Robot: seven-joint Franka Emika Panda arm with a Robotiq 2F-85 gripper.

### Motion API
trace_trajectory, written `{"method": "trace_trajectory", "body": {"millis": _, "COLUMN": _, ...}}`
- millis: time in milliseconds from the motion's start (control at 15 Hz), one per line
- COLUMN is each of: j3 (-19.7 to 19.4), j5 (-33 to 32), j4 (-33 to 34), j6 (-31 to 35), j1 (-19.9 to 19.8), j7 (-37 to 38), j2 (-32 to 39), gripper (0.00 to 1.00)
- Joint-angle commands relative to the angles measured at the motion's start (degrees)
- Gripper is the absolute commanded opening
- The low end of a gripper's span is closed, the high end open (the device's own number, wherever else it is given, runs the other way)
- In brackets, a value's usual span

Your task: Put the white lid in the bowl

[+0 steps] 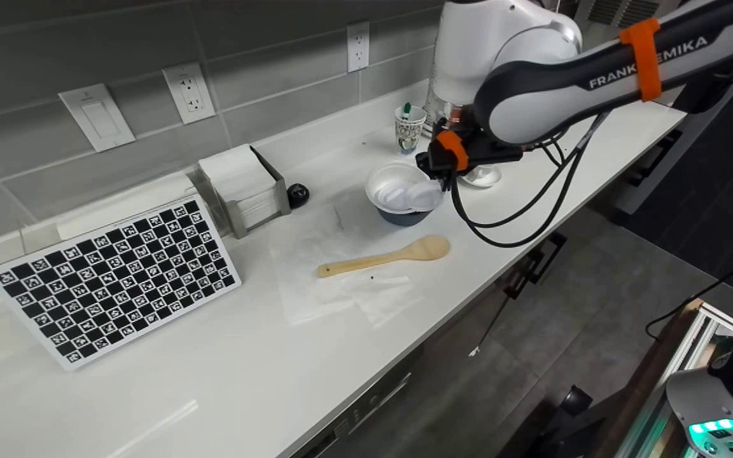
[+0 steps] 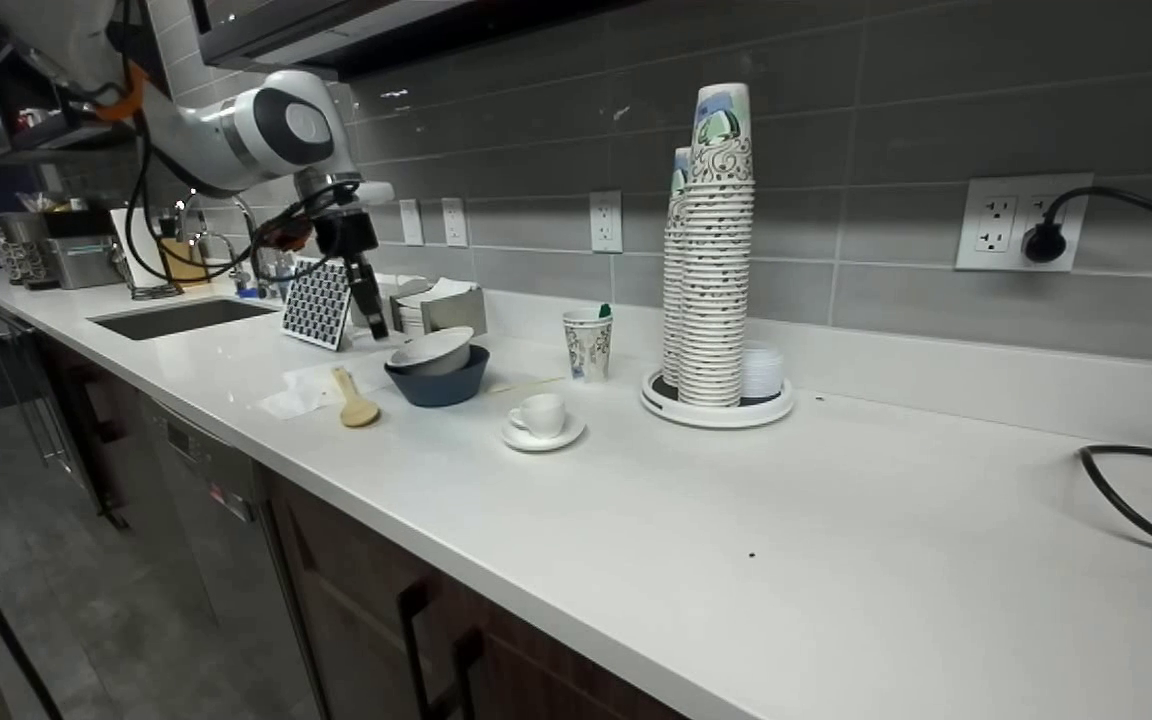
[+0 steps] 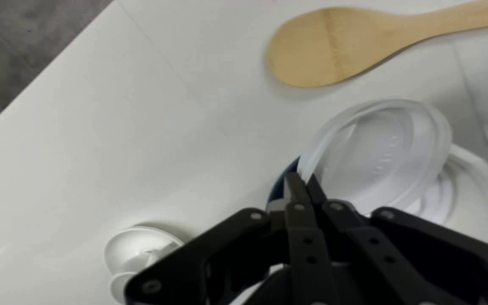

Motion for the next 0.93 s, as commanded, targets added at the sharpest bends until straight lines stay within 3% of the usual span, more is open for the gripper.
{"method": "trace_trajectory", "body": {"millis": 0, "j3": 0.40, "j5": -3.50, "j4": -7.78, "j6": 6.66, "j1": -1.65, "j7": 11.25, "j2": -4.22, "gripper": 0.01}}
{"method": "trace_trajectory", "body": {"millis": 200, "j3": 0.88, "j5": -4.24, "j4": -9.39, "j6": 11.85, "j1": -2.31, "j7": 18.06, "j2": -4.97, "gripper": 0.01}}
{"method": "trace_trajectory", "body": {"millis": 400, "j3": 0.61, "j5": -9.52, "j4": -8.89, "j6": 15.09, "j1": -2.16, "j7": 25.97, "j2": -4.64, "gripper": 0.01}}
{"method": "trace_trajectory", "body": {"millis": 867, "j3": 1.69, "j5": -18.51, "j4": -5.35, "j6": 15.34, "j1": -1.53, "j7": 34.25, "j2": -1.36, "gripper": 0.01}}
